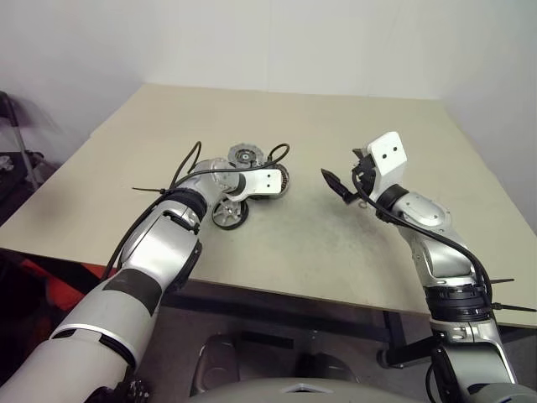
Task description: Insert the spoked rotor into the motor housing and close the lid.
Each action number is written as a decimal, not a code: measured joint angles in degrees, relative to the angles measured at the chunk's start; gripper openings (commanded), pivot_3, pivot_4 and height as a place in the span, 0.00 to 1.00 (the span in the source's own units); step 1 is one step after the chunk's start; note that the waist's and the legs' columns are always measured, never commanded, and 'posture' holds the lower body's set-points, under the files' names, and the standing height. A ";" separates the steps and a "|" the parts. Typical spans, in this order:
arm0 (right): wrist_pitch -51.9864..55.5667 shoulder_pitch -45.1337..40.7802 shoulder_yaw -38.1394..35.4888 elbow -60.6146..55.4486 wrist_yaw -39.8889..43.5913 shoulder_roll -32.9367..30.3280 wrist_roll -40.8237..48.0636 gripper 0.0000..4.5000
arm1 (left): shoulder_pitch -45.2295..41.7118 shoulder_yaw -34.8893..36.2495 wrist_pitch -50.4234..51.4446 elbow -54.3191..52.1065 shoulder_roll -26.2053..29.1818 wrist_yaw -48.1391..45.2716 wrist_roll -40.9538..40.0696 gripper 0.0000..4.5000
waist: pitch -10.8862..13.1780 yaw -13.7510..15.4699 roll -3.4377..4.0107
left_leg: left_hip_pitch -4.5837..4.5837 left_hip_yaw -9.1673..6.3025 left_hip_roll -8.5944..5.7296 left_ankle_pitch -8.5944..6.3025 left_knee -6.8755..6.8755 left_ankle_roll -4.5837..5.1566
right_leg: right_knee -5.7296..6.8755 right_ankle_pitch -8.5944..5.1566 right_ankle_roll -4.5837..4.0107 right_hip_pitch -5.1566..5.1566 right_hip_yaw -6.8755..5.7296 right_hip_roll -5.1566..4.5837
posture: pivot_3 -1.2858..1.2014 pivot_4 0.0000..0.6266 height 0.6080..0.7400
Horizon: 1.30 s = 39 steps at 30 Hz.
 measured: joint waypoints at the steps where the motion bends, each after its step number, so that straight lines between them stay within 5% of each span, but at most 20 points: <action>1: -0.02 -0.04 0.00 0.07 0.00 0.00 0.00 1.00 | 0.00 -0.01 -0.01 0.00 -0.01 0.06 0.01 0.01 | 0.00 0.00 0.00 | 0.01 0.00 0.00 0.00 0.00 0.00 | 0.00 0.00 0.00 0.00 0.00 0.00 | 0.52 0.00 1.00; 11: -0.31 -0.25 0.00 0.72 -0.08 0.00 -0.13 1.00 | -1.01 -0.08 -1.24 0.53 -0.50 -1.73 0.06 0.01 | 0.00 0.09 0.00 | -0.04 0.00 -0.01 0.00 -0.01 0.01 | -0.10 -0.01 0.01 -0.03 -0.01 -0.01 | 0.52 0.00 1.00; 39: 3.40 -1.69 -3.74 3.37 -9.16 -0.08 -1.60 1.00 | -3.08 2.04 -12.97 -2.98 -7.05 -28.62 -5.98 0.01 | -0.01 0.21 0.02 | -0.05 0.06 -0.05 0.00 -0.10 0.02 | -0.06 -0.03 0.03 -0.07 0.03 -0.06 | 0.52 0.00 1.00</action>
